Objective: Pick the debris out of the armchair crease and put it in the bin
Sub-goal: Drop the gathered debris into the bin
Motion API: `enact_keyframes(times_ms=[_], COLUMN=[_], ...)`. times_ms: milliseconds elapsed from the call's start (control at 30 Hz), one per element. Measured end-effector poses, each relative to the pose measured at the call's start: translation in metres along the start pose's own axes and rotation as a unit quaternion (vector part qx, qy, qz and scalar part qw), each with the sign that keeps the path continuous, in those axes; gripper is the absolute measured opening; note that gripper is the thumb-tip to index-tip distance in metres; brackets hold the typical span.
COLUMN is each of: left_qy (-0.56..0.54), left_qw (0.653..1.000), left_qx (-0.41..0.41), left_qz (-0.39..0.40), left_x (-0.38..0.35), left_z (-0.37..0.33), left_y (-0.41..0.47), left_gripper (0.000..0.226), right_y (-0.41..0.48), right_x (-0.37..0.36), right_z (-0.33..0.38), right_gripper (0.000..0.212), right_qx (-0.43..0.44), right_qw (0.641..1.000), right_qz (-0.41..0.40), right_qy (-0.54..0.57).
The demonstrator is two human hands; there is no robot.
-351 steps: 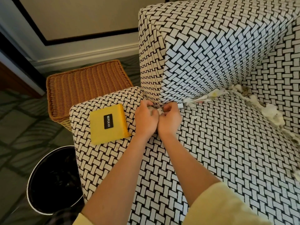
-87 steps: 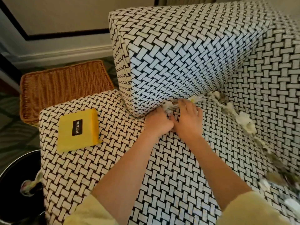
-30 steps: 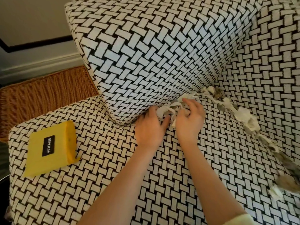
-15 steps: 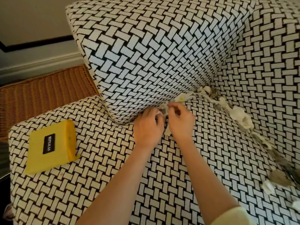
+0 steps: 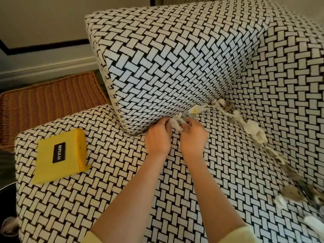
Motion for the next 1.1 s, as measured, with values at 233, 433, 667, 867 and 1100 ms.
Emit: enact_keyframes(times_ms=[233,433,667,867,1100], left_qy=[0.016,-0.022,0.191,0.297,0.035], left_qw=[0.999,0.998,0.975,0.927,0.984], left_qx=[0.028,0.05,-0.096,-0.187,-0.166], left_qz=[0.039,-0.016,0.059,0.131,-0.059], left_x=[-0.009,0.001,-0.003,-0.003,0.03], left_z=[-0.004,0.0,-0.014,-0.028,-0.004], left_y=[0.006,0.006,0.021,0.022,0.004], left_gripper=[0.037,0.025,0.02,0.025,0.022], right_y=[-0.013,-0.029,-0.024,-0.022,-0.021], right_x=[0.004,0.017,0.015,0.011,0.004], right_z=[-0.015,-0.017,-0.017,-0.014,-0.013], right_gripper=[0.022,0.016,0.018,0.012,0.015], right_qx=[-0.031,-0.025,-0.047,-0.037,-0.001], right_qw=[0.999,0.982,0.979,0.98,0.987], right_qz=[0.01,-0.021,-0.067,-0.075,-0.057], right_qy=[0.04,0.184,0.187,0.178,0.152])
Point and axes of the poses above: each hand's wrist, its own y-axis towards the middle knuckle, its own x-axis out of the back of the hand, z = x × y, the point moved 8 cm from there along y, towards the middle knuckle, and after that the axes turned 6 degrees about -x, right-handed, at the moved point
